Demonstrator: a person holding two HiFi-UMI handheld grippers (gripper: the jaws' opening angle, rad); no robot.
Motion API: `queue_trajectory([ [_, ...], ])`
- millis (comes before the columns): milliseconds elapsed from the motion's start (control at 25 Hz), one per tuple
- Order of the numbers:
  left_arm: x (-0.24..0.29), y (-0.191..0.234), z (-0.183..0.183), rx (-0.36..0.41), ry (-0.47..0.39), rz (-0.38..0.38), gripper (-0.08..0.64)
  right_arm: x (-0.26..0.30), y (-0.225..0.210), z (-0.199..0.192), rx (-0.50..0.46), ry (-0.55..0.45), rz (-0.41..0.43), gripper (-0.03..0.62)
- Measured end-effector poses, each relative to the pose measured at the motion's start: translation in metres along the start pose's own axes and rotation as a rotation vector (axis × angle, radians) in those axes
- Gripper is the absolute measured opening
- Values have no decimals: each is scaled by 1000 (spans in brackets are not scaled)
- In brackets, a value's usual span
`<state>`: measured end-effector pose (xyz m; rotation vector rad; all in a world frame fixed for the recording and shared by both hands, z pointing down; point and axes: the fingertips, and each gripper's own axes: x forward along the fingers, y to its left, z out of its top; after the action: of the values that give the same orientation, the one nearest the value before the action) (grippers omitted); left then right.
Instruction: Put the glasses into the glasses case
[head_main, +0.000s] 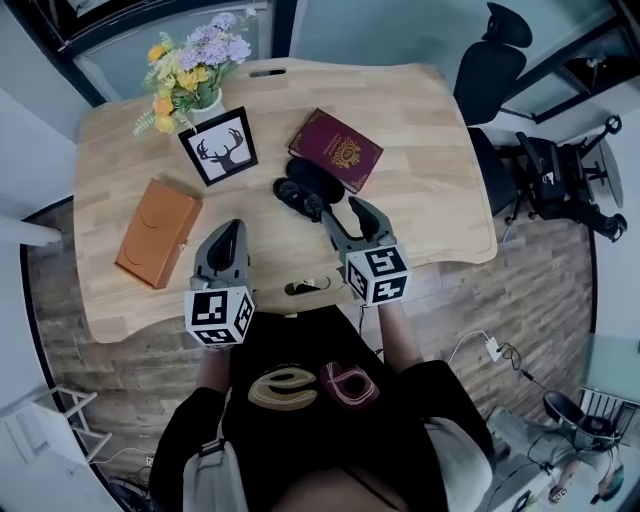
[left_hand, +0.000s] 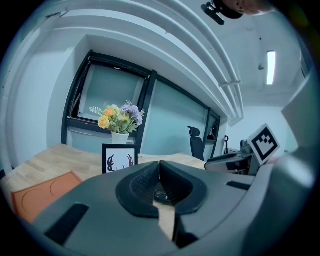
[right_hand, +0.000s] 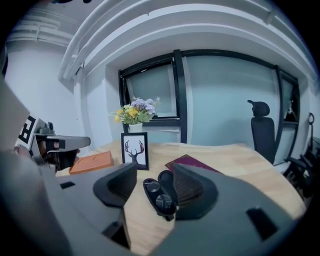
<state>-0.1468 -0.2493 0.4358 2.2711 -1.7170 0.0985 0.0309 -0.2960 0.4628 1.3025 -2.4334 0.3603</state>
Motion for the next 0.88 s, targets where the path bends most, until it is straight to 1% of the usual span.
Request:
queue_trajectory([
  [120,-6,-3,-2,4,1,-22,20,-11,5,-5,6,-9,-30,232],
  [240,-13,-4,-4,2,0,-44,20,-21,7,-6,38,-43,-70,224],
  [400,-21,-8,-6,-4,-10,-88,20,-31,15,-12,54,-57,-94,193],
  [560,-27,-10,-9,6,-7,-115,20,-41,21,-16,41,-77,-142,150],
  [720,-31,-13,-11,21,-17,-148,20,-44,28,-26,81,-69,-142,137],
  [800,-34,-15,-13,16,-22,-171,20,-46,31,-31,91,-67,-154,109],
  [880,-36,-14,-17,12,-15,-173,20,-47,33,-33,88,-74,-177,74],
])
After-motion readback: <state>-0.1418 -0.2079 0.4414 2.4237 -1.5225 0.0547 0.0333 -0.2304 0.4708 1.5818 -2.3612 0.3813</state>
